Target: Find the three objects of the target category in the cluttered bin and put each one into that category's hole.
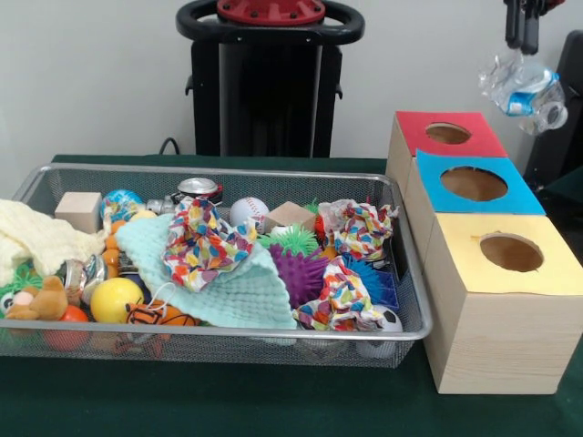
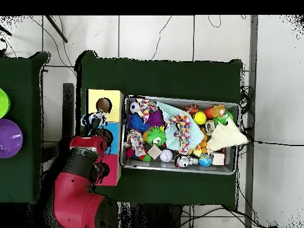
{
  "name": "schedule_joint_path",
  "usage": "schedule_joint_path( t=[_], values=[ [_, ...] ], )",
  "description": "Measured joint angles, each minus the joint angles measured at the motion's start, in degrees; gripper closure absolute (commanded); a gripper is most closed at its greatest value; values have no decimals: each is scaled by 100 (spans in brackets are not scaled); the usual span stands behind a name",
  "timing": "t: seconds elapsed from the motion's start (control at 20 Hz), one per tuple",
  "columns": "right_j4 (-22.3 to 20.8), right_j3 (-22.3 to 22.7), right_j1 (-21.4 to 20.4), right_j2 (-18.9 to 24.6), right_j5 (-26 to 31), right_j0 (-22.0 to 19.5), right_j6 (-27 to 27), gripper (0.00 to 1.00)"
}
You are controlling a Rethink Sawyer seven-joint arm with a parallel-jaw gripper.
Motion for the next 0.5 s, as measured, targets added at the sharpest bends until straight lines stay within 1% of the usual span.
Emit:
schedule_joint_path(
  t=[0.15,0.2,0.25,0.4,0.5],
  values=[
    [300,37,180,-316,-302,232,0,100],
    [468,71,272,-476,-472,347,0,100],
    [533,86,309,-537,-543,389,0,100],
    [934,242,523,-847,-978,587,0,100],
    [1088,328,596,-935,-1117,637,0,100]
  ],
)
